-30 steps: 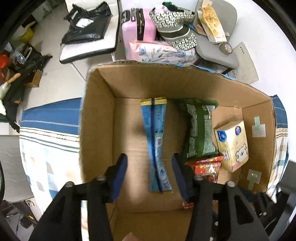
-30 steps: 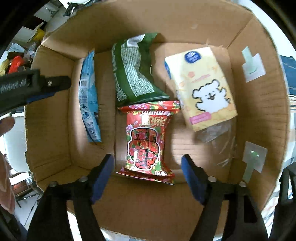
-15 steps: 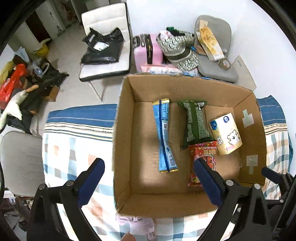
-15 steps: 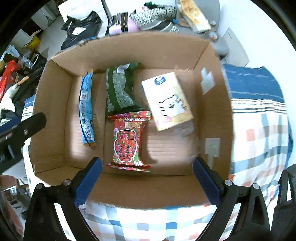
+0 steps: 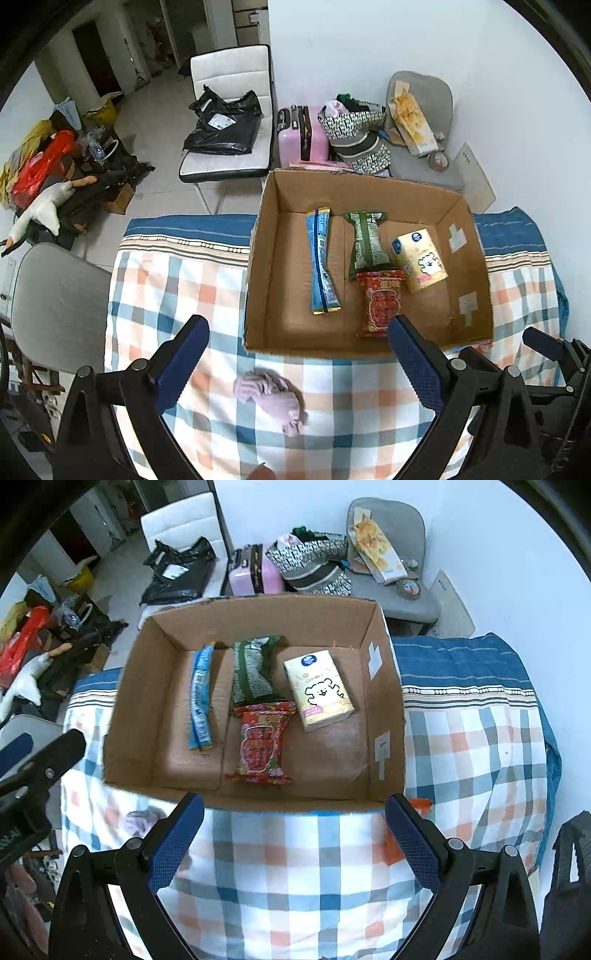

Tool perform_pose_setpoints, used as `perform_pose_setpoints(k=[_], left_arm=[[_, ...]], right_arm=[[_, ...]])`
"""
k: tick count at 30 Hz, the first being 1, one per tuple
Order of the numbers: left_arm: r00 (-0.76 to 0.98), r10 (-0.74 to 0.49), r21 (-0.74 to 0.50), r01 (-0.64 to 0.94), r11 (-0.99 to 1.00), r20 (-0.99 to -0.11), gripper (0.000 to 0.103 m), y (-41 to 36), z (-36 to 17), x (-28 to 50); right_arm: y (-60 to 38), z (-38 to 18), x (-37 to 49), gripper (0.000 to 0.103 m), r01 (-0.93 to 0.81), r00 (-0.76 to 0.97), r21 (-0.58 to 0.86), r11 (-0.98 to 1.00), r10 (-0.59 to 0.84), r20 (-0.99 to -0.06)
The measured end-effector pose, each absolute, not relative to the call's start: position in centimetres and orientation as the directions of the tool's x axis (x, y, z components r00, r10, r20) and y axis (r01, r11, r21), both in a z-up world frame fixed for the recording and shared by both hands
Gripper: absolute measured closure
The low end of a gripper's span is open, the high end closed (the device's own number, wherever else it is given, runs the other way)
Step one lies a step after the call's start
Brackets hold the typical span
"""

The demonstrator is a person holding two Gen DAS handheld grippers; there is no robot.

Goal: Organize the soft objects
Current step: 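Withdraw both tools from the box toward the sock and orange bag, then grasp the lilac sock with the left tool while the right tool grasps the orange snack bag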

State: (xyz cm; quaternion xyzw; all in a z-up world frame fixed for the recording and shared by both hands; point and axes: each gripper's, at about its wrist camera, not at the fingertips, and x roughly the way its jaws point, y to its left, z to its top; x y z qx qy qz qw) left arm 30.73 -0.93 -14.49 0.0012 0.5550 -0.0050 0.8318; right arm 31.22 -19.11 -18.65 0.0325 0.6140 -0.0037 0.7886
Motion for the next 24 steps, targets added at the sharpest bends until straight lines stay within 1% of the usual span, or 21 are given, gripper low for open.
perform_pose_setpoints(k=[4, 7, 10, 12, 16, 20, 23, 24], left_arm=[[0.396, -0.015, -0.028, -0.026, 0.999, -0.918, 0.004, -1.4, -13.9, 28.7], [0.370, -0.046, -0.074, -0.063, 0.995, -0.928, 0.004, -2.3, -15.1, 27.3], [0.291, -0.077, -0.106, -0.087, 0.991, -0.954, 0.004, -4.1, -18.4, 26.3], [0.233, -0.094, -0.120, -0.100, 0.988, -0.968, 0.004, -5.4, -21.0, 25.7], [0.167, -0.078, -0.098, -0.114, 0.989, -0.983, 0.004, -7.3, -24.5, 24.8], [0.130, -0.046, -0.063, -0.131, 0.989, -0.990, 0.004, -7.5, -26.6, 24.2], [0.116, -0.024, -0.042, -0.154, 0.987, -0.993, 0.004, -6.8, -27.5, 24.1], [0.112, -0.020, -0.039, -0.164, 0.986, -0.993, 0.004, -6.3, -27.7, 24.1]], right_arm=[[-20.8, -17.2, 29.1, 0.003, 0.050, 0.265, 0.081, 0.995, 0.065, -0.962], [-23.6, -17.6, 27.5, 0.003, 0.071, 0.256, 0.070, 0.995, 0.049, -0.965], [-27.2, -20.3, 26.6, 0.003, 0.092, 0.191, 0.041, 0.995, 0.023, -0.981], [-29.5, -23.3, 26.2, 0.003, 0.099, 0.134, 0.016, 0.995, 0.003, -0.991], [-32.8, -29.4, 26.2, 0.003, 0.102, 0.032, -0.021, 0.995, -0.025, -0.999], [-34.0, -34.3, 26.8, 0.003, 0.129, -0.029, 0.021, 0.991, 0.025, -0.999], [-33.7, -36.4, 27.3, 0.005, 0.135, -0.044, 0.014, 0.991, 0.020, -0.999], [-33.6, -36.8, 27.4, 0.009, 0.136, -0.048, -0.001, 0.991, 0.006, -0.999]])
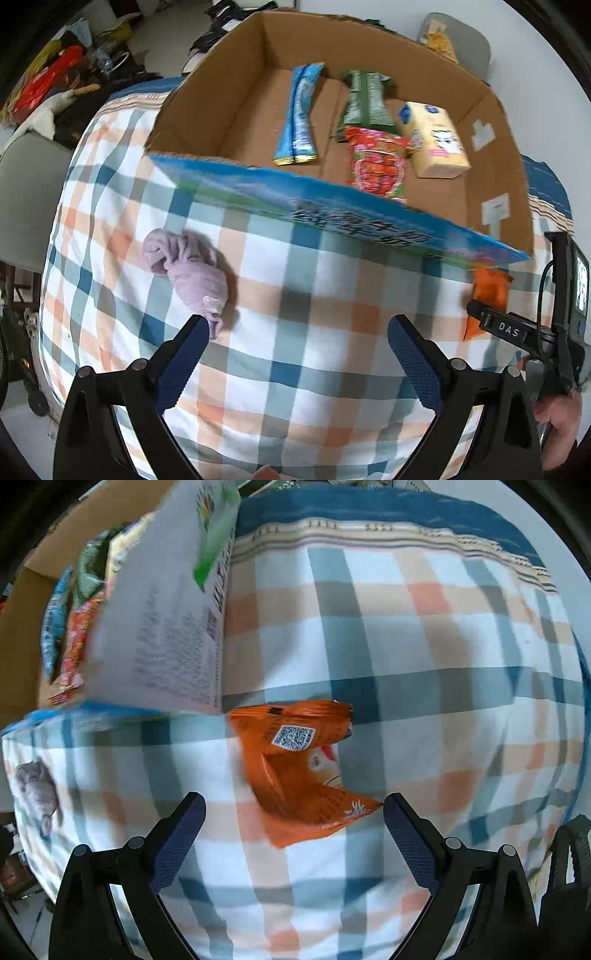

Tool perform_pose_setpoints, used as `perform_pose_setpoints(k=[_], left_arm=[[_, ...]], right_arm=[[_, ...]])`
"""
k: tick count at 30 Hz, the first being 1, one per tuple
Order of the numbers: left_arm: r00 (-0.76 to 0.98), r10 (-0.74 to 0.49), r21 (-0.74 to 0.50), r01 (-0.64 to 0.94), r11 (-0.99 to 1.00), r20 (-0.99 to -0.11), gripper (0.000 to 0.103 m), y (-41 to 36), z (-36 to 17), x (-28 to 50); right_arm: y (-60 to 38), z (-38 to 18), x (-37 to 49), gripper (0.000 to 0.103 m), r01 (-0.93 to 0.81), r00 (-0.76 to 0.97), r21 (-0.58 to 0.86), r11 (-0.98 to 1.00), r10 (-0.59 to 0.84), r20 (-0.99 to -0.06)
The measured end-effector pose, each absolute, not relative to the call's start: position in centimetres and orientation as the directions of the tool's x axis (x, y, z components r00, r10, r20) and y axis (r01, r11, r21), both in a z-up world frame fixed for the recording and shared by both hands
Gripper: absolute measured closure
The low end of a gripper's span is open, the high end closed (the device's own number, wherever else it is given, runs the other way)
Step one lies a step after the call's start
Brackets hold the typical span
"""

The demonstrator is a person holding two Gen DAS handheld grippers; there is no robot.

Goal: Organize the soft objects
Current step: 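Grasp the lilac sock with the left tool while the right tool grasps the orange snack bag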

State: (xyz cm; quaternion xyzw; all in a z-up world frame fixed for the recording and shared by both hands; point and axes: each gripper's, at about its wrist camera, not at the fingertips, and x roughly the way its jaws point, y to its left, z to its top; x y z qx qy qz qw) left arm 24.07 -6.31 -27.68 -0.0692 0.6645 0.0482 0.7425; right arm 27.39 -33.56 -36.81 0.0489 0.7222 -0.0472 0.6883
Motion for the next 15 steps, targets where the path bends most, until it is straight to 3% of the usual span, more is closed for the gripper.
perform_pose_setpoints(k=[2, 9, 15], left_arm=[[0.110, -0.011, -0.031, -0.181, 0.983, -0.994, 0.004, -5.4, -27.8, 24.0], [0.090, -0.030, -0.054, -0.274, 0.960, -0.996, 0.004, -0.8, -28.2, 23.5], [0.028, -0.148, -0.144, -0.463, 0.875, -0.989, 0.004, 5.0, -31.0, 23.1]], right_arm=[[-33.7, -37.7, 27.4, 0.030, 0.152, -0.067, -0.018, 0.988, -0.008, -0.998], [-34.8, -35.8, 24.5, 0.034, 0.252, -0.068, 0.075, 0.965, 0.095, -0.993], [-30.5, -32.5, 21.6, 0.034, 0.225, -0.011, 0.189, 0.956, 0.196, -0.980]])
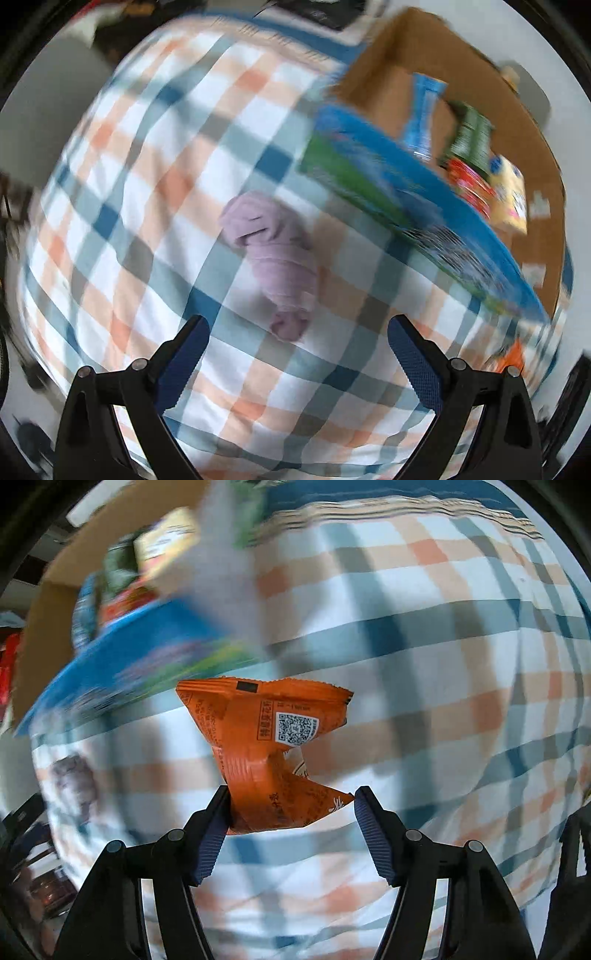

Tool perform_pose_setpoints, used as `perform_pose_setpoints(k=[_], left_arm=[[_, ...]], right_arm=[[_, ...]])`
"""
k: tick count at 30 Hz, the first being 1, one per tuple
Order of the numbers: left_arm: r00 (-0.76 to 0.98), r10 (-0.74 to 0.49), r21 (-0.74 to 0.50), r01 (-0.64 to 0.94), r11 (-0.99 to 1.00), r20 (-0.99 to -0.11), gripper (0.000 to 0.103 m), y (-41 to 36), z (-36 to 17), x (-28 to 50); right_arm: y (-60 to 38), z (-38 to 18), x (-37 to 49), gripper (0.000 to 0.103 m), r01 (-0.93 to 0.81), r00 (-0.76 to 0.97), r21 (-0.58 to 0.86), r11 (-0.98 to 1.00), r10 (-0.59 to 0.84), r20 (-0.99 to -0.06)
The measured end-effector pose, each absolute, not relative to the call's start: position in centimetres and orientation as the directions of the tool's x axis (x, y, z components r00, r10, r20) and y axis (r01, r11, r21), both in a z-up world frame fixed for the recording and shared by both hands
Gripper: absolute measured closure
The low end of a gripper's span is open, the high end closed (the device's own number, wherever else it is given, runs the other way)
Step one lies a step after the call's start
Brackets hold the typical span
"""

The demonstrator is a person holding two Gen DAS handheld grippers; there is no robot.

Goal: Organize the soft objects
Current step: 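Grasp the lilac sock with the left tool while the right tool grasps the orange snack bag, then carry the sock and orange bag into the box and open both tools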

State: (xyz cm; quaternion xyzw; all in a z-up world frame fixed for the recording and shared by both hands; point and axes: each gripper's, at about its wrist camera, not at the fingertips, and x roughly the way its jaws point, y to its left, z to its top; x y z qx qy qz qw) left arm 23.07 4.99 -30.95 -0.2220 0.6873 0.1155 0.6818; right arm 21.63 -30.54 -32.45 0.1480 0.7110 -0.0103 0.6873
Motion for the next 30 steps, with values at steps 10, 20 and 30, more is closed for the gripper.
perform_pose_setpoints(k=[10, 20, 30], left_arm=[[-0.085, -0.186, -0.125, -0.470, 0.874, -0.979, 0.004, 5.9, -38.0, 25.3], [-0.059, -0.126, -0.103, -0.300, 0.948, -0.990, 0.060, 4.6, -37.7, 23.7], [-0.073, -0.042, -0.039, -0.050, 0.998, -0.996, 0.060, -1.4, -36.0, 17.1]], right_arm=[[-23.8, -32.5, 22.6, 0.034, 0.149, -0.024, 0.194, 0.970, 0.200, -0.980], [-22.1, -33.5, 21.9, 0.034, 0.085, -0.071, 0.160, 0.983, 0.166, -0.984], [-20.0, -35.0, 18.9, 0.034, -0.061, -0.157, 0.084, 0.995, 0.074, -0.985]])
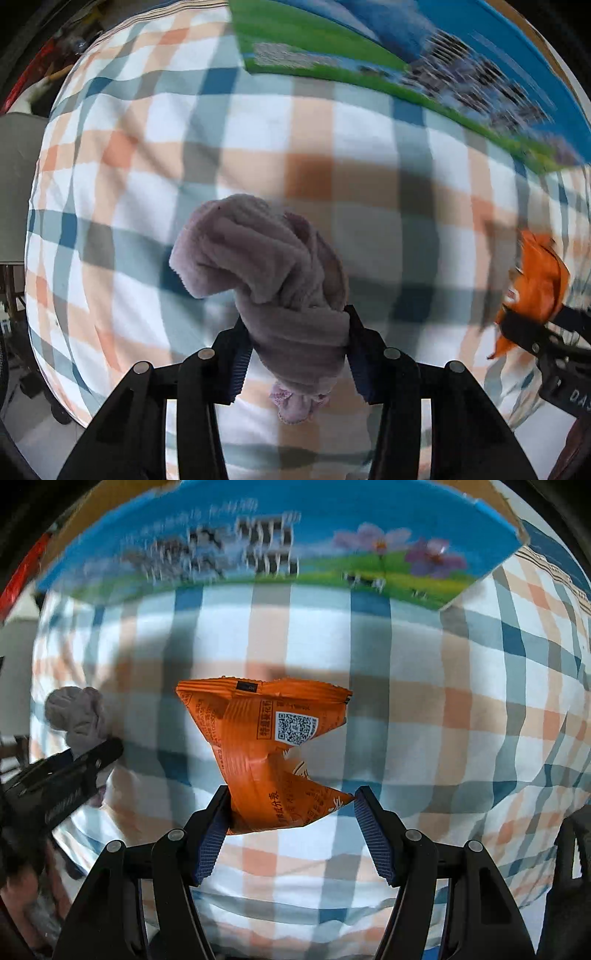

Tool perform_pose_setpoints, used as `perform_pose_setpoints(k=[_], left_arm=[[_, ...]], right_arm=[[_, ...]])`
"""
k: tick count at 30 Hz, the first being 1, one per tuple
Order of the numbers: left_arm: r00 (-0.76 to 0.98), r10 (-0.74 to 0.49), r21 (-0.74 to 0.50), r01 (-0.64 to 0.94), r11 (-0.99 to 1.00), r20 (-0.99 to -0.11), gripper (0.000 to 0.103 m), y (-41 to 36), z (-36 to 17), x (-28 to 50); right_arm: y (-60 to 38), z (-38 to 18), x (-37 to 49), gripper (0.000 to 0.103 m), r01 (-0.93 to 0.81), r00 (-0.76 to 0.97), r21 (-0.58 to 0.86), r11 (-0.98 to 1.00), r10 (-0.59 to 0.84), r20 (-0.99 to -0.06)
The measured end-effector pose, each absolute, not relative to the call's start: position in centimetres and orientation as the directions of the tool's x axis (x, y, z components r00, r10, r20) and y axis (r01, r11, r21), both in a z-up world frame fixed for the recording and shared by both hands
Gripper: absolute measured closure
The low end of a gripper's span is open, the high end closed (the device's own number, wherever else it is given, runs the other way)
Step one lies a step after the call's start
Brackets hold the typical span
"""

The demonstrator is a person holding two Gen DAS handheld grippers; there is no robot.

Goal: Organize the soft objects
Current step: 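Carry the sock and orange bag into the box and open both tools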

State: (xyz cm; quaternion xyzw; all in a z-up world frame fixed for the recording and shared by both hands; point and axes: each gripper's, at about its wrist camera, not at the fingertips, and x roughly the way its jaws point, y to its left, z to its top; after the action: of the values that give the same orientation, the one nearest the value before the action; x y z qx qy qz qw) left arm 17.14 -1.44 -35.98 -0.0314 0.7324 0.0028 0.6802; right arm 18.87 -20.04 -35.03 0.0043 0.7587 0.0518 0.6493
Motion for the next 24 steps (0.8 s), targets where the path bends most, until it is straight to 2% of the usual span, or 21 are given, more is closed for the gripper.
perform_pose_setpoints(k=[6, 10, 15, 19, 24], left_arm=[[0.003, -0.109, -0.109, 0.018, 0.994, -0.994, 0.060, -4.4, -30.2, 17.7], [0.055, -0.157, -0.155, 0.044, 0.987, -0.986, 0.060, -5.2, -25.3, 20.1], [0.140, -0.143, -0.129, 0.106, 0.986, -0.980, 0.060, -5.9, -19.7, 24.5], [0.172, -0.106, -0.085, 0.128, 0.988, -0.979, 0.060, -5.6, -17.7, 29.0], [0.140, -0.082, -0.062, 0.138, 0.988, -0.987, 0.060, -4.9, -18.7, 33.9]], right_arm=[[-20.4, -32.2, 18.1, 0.034, -0.075, -0.141, 0.125, 0.989, 0.114, -0.983], [-21.3, -27.4, 19.2, 0.034, -0.096, -0.080, 0.150, 0.984, 0.142, -0.987], [-21.9, -21.3, 22.6, 0.034, -0.104, 0.014, 0.171, 0.980, 0.173, -0.985], [-21.5, -18.6, 26.1, 0.034, -0.103, 0.074, 0.139, 0.985, 0.147, -0.986], [-22.7, -18.7, 31.2, 0.034, -0.061, 0.073, 0.113, 0.992, 0.118, -0.990]])
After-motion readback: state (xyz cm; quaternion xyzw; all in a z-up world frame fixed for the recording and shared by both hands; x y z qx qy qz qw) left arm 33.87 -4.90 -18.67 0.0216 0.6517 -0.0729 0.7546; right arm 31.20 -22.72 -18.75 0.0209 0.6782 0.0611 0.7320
